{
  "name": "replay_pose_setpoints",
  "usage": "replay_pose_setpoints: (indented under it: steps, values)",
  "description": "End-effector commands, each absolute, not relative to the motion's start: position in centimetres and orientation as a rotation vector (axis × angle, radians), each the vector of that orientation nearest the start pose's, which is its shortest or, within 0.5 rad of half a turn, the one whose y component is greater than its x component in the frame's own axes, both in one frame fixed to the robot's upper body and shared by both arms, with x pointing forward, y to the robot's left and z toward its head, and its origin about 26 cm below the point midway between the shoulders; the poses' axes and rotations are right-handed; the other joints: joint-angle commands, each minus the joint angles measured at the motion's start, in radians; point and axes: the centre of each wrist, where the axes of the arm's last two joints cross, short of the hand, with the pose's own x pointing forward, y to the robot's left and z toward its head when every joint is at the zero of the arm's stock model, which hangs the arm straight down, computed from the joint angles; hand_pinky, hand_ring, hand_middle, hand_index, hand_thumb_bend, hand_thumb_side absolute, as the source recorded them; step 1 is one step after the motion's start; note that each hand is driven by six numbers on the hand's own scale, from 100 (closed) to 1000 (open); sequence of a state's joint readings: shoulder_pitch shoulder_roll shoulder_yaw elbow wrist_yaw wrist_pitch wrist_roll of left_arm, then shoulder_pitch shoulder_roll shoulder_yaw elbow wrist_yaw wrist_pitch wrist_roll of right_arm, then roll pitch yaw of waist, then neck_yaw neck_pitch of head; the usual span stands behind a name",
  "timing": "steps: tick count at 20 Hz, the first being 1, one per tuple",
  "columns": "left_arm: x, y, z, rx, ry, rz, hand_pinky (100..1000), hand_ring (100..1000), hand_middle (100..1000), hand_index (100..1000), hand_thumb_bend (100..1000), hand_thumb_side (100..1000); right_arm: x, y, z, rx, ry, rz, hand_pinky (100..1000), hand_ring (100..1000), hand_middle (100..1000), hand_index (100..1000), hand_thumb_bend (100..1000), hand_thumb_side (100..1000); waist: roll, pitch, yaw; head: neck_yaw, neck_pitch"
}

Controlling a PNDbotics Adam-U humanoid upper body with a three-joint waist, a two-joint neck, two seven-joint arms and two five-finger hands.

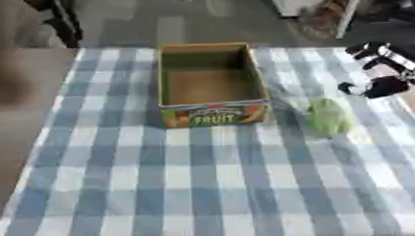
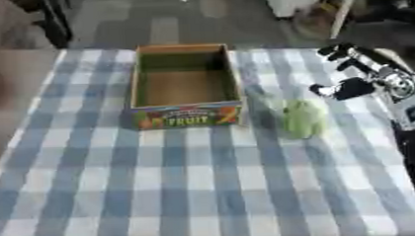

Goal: Pick up objects on the table and place them in the box.

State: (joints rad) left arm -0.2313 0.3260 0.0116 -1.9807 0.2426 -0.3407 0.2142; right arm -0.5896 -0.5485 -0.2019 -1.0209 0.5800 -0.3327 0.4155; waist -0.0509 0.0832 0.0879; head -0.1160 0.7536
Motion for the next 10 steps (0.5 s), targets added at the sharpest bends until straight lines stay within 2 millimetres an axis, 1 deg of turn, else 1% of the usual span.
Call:
replay_pose_setpoints:
  steps: [1, 10]
  values:
    - [29.3, 27.5, 18.8, -0.019, -2.557, 0.029, 638, 546, 592, 716, 100, 604, 40.6, -43.1, 14.0, -0.685, -1.516, 1.056, 756, 877, 860, 902, 432, 222, 0.001, -0.008, -0.002, -0.001, -0.006]
    - [29.3, 27.5, 18.9, -0.018, -2.558, 0.027, 638, 546, 592, 716, 100, 605, 40.6, -43.2, 13.0, -0.666, -1.467, 1.077, 761, 880, 862, 903, 436, 236, -0.002, -0.006, -0.002, -0.003, -0.007]
